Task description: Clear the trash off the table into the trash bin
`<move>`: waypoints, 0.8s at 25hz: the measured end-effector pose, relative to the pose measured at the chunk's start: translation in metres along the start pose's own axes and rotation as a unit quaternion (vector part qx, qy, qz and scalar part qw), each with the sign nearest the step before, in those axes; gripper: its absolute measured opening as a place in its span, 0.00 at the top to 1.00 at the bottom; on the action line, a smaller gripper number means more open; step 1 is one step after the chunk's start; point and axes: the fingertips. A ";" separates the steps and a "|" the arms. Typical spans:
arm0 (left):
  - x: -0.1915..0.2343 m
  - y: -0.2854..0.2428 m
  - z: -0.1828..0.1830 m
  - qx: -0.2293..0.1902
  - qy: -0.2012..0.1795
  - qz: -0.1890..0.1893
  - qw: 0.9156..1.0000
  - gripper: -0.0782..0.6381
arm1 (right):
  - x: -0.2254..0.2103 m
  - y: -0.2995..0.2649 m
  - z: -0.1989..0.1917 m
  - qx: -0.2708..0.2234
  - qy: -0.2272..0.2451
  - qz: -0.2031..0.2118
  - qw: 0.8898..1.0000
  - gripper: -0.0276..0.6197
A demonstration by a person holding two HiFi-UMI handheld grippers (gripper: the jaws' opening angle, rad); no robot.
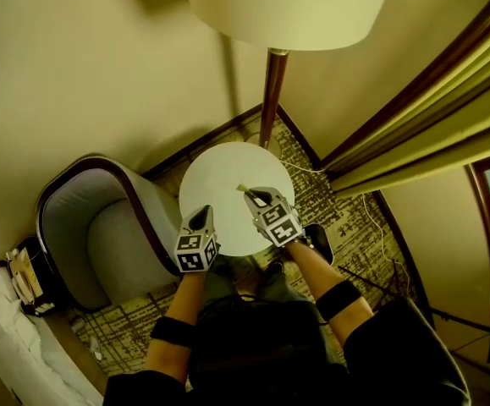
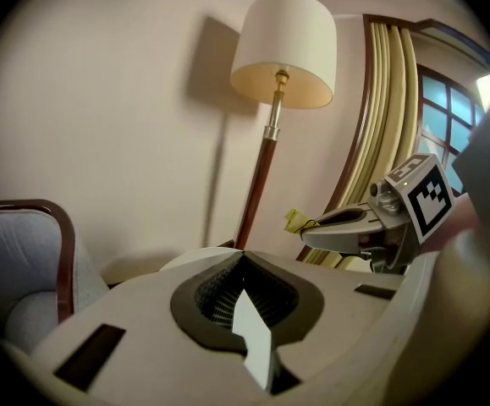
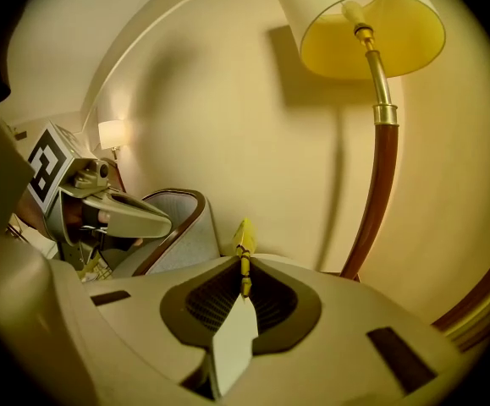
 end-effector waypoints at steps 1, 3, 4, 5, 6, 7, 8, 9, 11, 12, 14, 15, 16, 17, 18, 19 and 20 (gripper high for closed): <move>-0.005 0.003 0.000 0.001 -0.004 -0.001 1.000 0.89 | -0.001 0.007 -0.001 -0.002 -0.001 -0.002 1.000 0.89; -0.016 0.007 0.000 0.004 -0.016 -0.005 1.000 0.89 | -0.005 0.022 -0.004 -0.007 -0.007 -0.008 1.000 0.89; -0.022 0.008 0.000 0.005 -0.023 -0.007 1.000 0.89 | -0.008 0.029 -0.005 -0.010 -0.010 -0.011 1.000 0.89; -0.028 0.009 0.001 0.005 -0.029 -0.010 1.000 0.89 | -0.011 0.036 -0.006 -0.014 -0.013 -0.015 1.000 0.89; -0.034 0.007 0.002 0.005 -0.034 -0.013 0.999 0.89 | -0.015 0.042 -0.008 -0.017 -0.016 -0.020 1.000 0.89; -0.041 0.005 0.003 0.005 -0.039 -0.017 0.999 0.89 | -0.020 0.049 -0.010 -0.020 -0.019 -0.026 0.999 0.89; -0.049 0.002 0.003 0.005 -0.043 -0.022 0.999 0.89 | -0.026 0.057 -0.014 -0.022 -0.022 -0.032 0.999 0.89; -0.059 -0.001 0.003 0.004 -0.048 -0.029 0.998 0.89 | -0.032 0.065 -0.020 -0.023 -0.027 -0.039 0.999 0.89; -0.083 -0.007 0.003 0.002 -0.056 -0.043 0.998 0.89 | -0.044 0.085 -0.034 -0.025 -0.038 -0.052 0.998 0.89; -0.095 -0.010 0.004 0.001 -0.059 -0.050 0.997 0.89 | -0.050 0.095 -0.042 -0.026 -0.043 -0.058 0.997 0.89; -0.121 -0.017 0.004 -0.003 -0.066 -0.065 0.996 0.89 | -0.064 0.117 -0.058 -0.027 -0.053 -0.073 0.996 0.89; -0.134 -0.021 0.004 -0.005 -0.070 -0.073 0.995 0.89 | -0.071 0.128 -0.067 -0.027 -0.059 -0.081 0.995 0.89; -0.148 -0.024 0.004 -0.006 -0.074 -0.081 0.994 0.89 | -0.078 0.140 -0.077 -0.027 -0.065 -0.089 0.994 0.89; -0.163 -0.027 0.003 -0.005 -0.078 -0.090 0.993 0.89 | -0.086 0.151 -0.088 -0.027 -0.071 -0.097 0.992 0.89; -0.178 -0.029 0.003 -0.004 -0.081 -0.099 0.992 0.89 | -0.094 0.162 -0.100 -0.028 -0.076 -0.106 0.991 0.89; -0.192 -0.032 0.002 -0.002 -0.085 -0.108 0.990 0.89 | -0.103 0.172 -0.114 -0.028 -0.082 -0.115 0.990 0.89; -0.206 -0.036 0.001 -0.001 -0.090 -0.117 0.989 0.89 | -0.112 0.183 -0.126 -0.026 -0.090 -0.127 0.988 0.89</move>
Point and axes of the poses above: the fingertips, and each gripper's own axes: y backward along the fingers, x to its left, z out of its top, and after that the axes turned 8 degrees about -y, right-handed
